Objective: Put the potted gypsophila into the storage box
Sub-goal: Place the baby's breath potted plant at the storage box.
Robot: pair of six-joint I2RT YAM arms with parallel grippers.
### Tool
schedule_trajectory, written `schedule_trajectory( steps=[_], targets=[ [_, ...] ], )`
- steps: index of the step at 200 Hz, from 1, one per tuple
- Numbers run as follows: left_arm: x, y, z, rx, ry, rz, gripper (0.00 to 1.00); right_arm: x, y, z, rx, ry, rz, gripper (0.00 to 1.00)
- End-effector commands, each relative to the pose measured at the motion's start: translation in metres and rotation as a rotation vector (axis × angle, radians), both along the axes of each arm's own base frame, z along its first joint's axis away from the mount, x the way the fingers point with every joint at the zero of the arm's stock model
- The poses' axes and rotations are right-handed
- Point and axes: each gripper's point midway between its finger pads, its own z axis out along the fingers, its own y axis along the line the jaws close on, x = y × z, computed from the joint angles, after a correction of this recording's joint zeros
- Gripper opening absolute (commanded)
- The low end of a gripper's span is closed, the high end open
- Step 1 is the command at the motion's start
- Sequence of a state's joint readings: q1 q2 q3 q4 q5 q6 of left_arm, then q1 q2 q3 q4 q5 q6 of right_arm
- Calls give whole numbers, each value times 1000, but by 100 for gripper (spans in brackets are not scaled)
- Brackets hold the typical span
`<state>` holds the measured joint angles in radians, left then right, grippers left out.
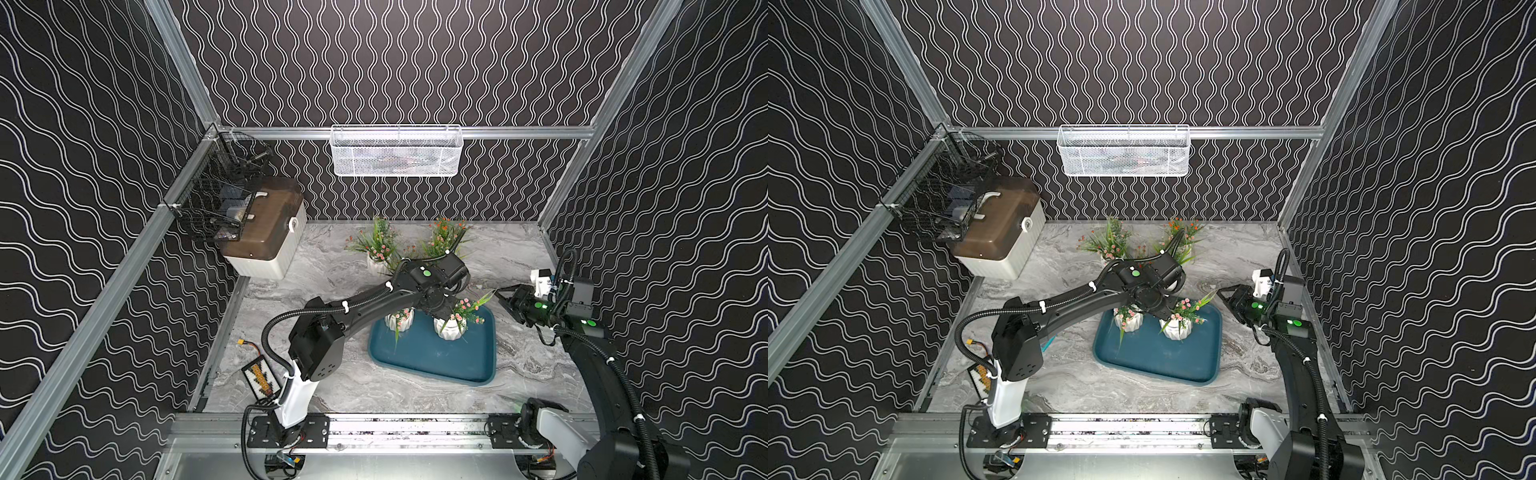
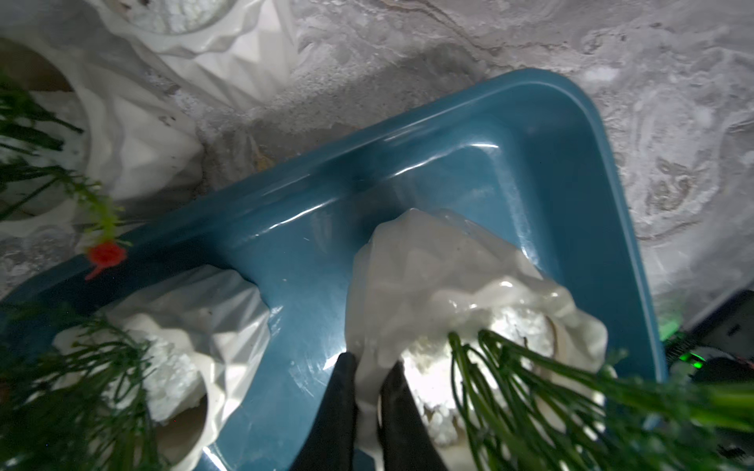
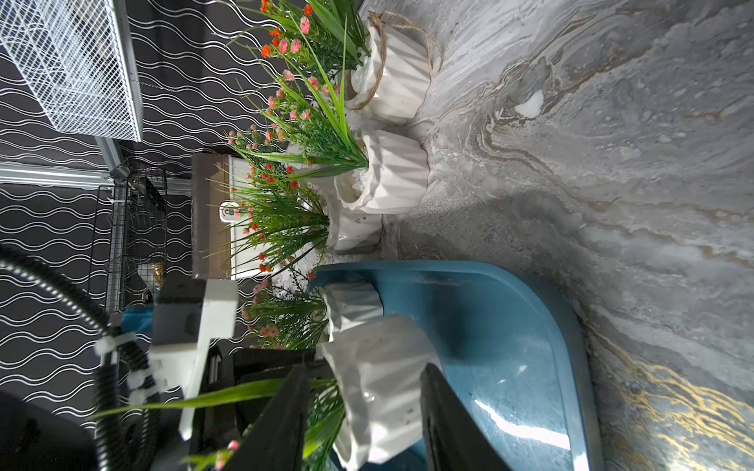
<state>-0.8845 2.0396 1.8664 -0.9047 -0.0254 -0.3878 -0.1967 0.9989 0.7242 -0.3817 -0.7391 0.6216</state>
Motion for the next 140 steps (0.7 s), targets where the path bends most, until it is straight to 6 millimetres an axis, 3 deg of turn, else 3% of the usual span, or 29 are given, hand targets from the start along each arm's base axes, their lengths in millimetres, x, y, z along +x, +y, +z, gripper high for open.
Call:
schedule_trajectory(
  steps=[1, 38, 140],
  targets=[
    [8, -1, 0, 15, -33, -7, 0, 3, 1, 5, 12, -22, 4, 47],
    [16, 1, -9, 2, -1, 6, 0, 3, 1, 4, 14, -21, 3, 47],
    [36, 40, -29, 54, 18, 60, 0, 3, 2, 5, 17, -22, 7, 47]
  ],
)
